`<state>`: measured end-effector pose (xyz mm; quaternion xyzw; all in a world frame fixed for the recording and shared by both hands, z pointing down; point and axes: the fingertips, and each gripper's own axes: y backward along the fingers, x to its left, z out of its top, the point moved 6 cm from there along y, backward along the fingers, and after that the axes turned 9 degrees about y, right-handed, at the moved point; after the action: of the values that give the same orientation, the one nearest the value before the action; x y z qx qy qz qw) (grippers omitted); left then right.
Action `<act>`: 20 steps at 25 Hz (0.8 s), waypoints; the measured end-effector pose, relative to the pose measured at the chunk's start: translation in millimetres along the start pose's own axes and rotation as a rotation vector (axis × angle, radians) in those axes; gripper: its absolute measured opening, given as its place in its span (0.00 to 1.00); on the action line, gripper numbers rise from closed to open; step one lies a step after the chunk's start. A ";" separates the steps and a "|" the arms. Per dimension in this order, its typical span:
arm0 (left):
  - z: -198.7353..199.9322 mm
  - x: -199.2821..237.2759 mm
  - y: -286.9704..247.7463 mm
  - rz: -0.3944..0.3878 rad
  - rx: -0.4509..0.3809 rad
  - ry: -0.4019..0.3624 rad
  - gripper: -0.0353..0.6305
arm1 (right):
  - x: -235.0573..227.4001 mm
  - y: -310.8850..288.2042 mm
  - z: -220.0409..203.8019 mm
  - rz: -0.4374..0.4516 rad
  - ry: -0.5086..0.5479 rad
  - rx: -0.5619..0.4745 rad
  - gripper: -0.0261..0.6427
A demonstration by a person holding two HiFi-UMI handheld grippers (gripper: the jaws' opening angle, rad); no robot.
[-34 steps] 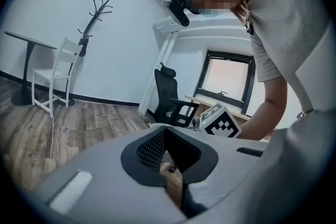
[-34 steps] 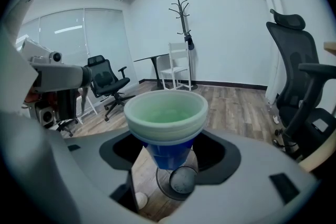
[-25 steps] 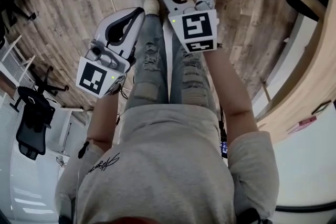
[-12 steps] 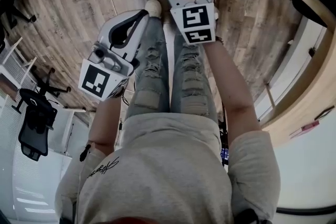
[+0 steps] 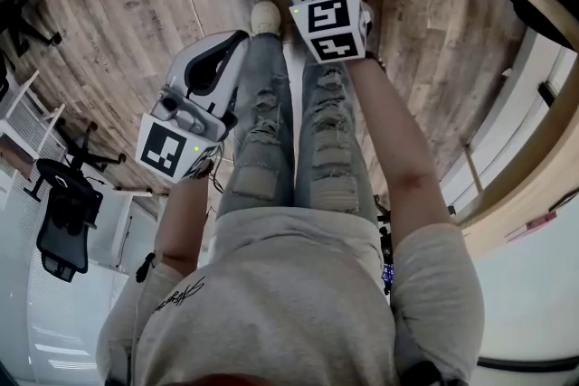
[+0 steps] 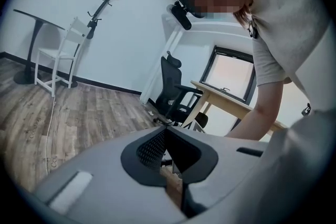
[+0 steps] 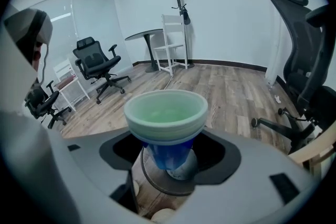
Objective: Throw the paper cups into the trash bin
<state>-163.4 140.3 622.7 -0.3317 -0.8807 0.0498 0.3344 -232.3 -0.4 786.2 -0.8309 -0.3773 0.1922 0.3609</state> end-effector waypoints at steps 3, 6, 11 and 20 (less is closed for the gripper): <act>-3.0 1.5 1.5 0.007 -0.001 -0.001 0.06 | 0.4 -7.6 -7.6 0.000 -0.006 0.015 0.47; -8.0 2.0 3.1 0.007 0.006 0.002 0.06 | 0.2 -15.2 -16.3 -0.002 -0.017 0.033 0.47; -20.6 4.3 6.0 0.006 0.024 0.024 0.06 | 0.3 -34.0 -33.6 -0.003 -0.031 0.053 0.47; -30.0 10.6 7.5 0.007 0.060 -0.016 0.06 | -2.1 -60.9 -53.0 -0.019 -0.045 0.111 0.47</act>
<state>-146.5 148.7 649.4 -0.3244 -0.8802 0.0798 0.3370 -232.0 1.6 867.0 -0.8017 -0.3818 0.2279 0.3996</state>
